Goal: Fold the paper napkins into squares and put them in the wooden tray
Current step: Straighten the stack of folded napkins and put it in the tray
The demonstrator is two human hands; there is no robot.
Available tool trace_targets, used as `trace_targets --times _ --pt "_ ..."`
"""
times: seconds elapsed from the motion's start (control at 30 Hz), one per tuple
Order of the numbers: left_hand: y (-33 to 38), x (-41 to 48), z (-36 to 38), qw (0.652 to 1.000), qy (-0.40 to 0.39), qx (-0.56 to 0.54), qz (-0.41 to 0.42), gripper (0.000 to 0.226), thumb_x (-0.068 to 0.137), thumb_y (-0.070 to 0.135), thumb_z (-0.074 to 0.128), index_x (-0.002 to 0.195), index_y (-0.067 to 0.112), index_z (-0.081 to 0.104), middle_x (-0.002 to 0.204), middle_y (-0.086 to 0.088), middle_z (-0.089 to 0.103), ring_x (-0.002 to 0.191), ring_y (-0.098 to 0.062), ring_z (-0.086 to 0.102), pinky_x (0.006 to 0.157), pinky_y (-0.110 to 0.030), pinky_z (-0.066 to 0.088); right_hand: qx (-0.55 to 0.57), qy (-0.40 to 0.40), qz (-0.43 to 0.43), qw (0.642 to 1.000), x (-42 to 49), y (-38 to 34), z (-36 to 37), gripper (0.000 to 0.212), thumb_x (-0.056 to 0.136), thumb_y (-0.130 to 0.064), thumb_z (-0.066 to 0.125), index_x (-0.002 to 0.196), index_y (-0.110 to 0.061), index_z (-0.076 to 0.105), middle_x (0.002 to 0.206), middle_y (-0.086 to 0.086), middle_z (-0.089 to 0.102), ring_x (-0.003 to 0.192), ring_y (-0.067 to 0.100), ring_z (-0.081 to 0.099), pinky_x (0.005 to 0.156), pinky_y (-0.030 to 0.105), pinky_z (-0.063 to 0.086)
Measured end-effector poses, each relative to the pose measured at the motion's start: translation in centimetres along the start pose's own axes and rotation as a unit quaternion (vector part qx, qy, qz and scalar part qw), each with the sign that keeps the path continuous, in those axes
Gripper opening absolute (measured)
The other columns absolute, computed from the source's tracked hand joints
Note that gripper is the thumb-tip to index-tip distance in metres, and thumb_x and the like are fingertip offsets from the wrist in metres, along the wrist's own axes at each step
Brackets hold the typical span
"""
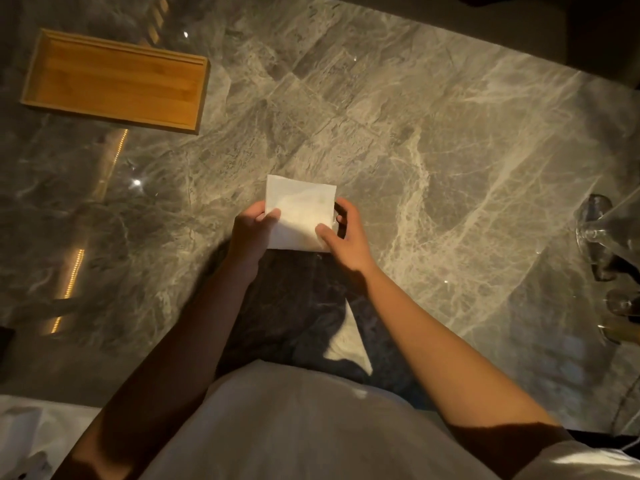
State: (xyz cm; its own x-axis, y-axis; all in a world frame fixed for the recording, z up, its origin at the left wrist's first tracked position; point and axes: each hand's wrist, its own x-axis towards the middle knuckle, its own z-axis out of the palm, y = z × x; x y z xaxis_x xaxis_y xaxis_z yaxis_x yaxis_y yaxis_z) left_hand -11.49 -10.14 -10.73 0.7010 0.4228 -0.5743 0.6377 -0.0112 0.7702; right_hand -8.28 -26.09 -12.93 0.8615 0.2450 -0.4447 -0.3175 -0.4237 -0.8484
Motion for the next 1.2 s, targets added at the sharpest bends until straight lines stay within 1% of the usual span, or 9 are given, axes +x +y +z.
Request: trace_targets --times 0.2,0.3,0.5,0.63,0.73,0.83,0.93,1.07,1.2 --pt "0.3 -2.3 -1.0 0.992 -0.049 -0.117 0.0 0.025 0.075 0.036 0.056 0.097 0.027 0.061 0.106 -0.008 0.064 0.1 -0.029 0.06 0.083 -0.041 0.05 0.25 -0.051 0.161 0.953 0.0 -0.8 0.3 0.026 0.095 -0.02 0.056 0.12 -0.014 0.053 0.114 0.005 0.066 0.097 0.018 0.067 0.081 0.032 0.057" --pt "-0.3 -2.7 -1.7 0.992 -0.034 -0.12 -0.002 0.03 0.074 0.035 0.055 0.103 0.029 0.06 0.116 -0.013 0.062 0.107 -0.033 0.059 0.091 -0.05 0.049 0.266 -0.069 0.163 0.948 0.2 -1.4 1.1 0.013 0.097 -0.016 0.053 0.108 -0.018 0.058 0.106 0.004 0.068 0.088 0.016 0.068 0.076 0.031 0.058" --pt "-2.7 -1.3 -4.4 0.992 0.064 -0.11 0.003 0.025 0.089 0.02 0.053 0.113 0.017 0.06 0.113 -0.011 0.062 0.1 -0.026 0.058 0.08 -0.037 0.048 0.255 -0.043 0.128 0.958 0.5 -4.2 4.5 0.028 0.094 0.002 0.046 0.114 -0.015 0.055 0.097 0.002 0.067 0.075 0.008 0.067 0.062 0.022 0.056" --pt "-2.4 1.4 -7.5 0.985 0.106 -0.132 0.038 0.027 0.09 0.005 0.053 0.116 0.004 0.059 0.102 -0.009 0.061 0.092 -0.022 0.058 0.079 -0.029 0.048 0.273 0.012 0.124 0.954 2.1 -6.5 7.3 0.048 0.09 0.009 0.049 0.127 -0.021 0.047 0.131 0.006 0.052 0.112 0.017 0.059 0.069 0.022 0.052" --pt "-1.4 4.1 -10.3 0.984 0.09 -0.142 0.05 0.027 0.092 0.005 0.052 0.118 0.002 0.056 0.101 -0.01 0.061 0.084 -0.019 0.06 0.068 -0.02 0.051 0.38 0.037 0.183 0.906 3.5 -8.8 9.5 0.052 0.09 0.005 0.054 0.135 -0.018 0.042 0.13 0.011 0.052 0.104 0.023 0.06 0.059 0.023 0.057" --pt "-0.5 7.3 -13.2 0.988 0.074 -0.129 0.046 0.024 0.093 0.012 0.052 0.115 0.006 0.058 0.104 -0.013 0.063 0.088 -0.021 0.061 0.071 -0.028 0.052 0.461 -0.018 0.215 0.861 4.8 -11.3 12.3 0.035 0.094 -0.001 0.053 0.128 -0.003 0.05 0.102 0.014 0.062 0.083 0.021 0.062 0.061 0.028 0.059" --pt "0.5 10.4 -15.8 0.991 0.073 -0.108 0.041 0.022 0.092 0.015 0.052 0.111 0.008 0.06 0.109 -0.015 0.065 0.091 -0.024 0.062 0.076 -0.033 0.05 0.433 -0.041 0.205 0.877 6.3 -13.1 15.2 0.018 0.094 -0.005 0.055 0.111 -0.006 0.06 0.098 0.013 0.067 0.085 0.023 0.066 0.068 0.035 0.06" --pt "2.2 14.4 -18.6 0.993 0.064 -0.092 0.038 0.025 0.093 0.019 0.052 0.115 0.008 0.059 0.114 -0.014 0.064 0.101 -0.027 0.062 0.086 -0.04 0.052 0.401 -0.007 0.193 0.896 9.4 -16.1 17.8 0.014 0.094 -0.002 0.05 0.098 -0.012 0.06 0.09 0.009 0.067 0.078 0.019 0.065 0.055 0.029 0.059" --pt "3.7 18.4 -19.9 0.994 0.041 -0.093 0.033 0.024 0.092 0.026 0.053 0.112 0.013 0.058 0.113 -0.008 0.064 0.098 -0.021 0.063 0.075 -0.031 0.051 0.372 0.024 0.187 0.909 12.8 -18.1 19.1 0.015 0.097 -0.017 0.045 0.092 -0.018 0.059 0.085 0.001 0.062 0.075 0.013 0.061 0.058 0.025 0.052"
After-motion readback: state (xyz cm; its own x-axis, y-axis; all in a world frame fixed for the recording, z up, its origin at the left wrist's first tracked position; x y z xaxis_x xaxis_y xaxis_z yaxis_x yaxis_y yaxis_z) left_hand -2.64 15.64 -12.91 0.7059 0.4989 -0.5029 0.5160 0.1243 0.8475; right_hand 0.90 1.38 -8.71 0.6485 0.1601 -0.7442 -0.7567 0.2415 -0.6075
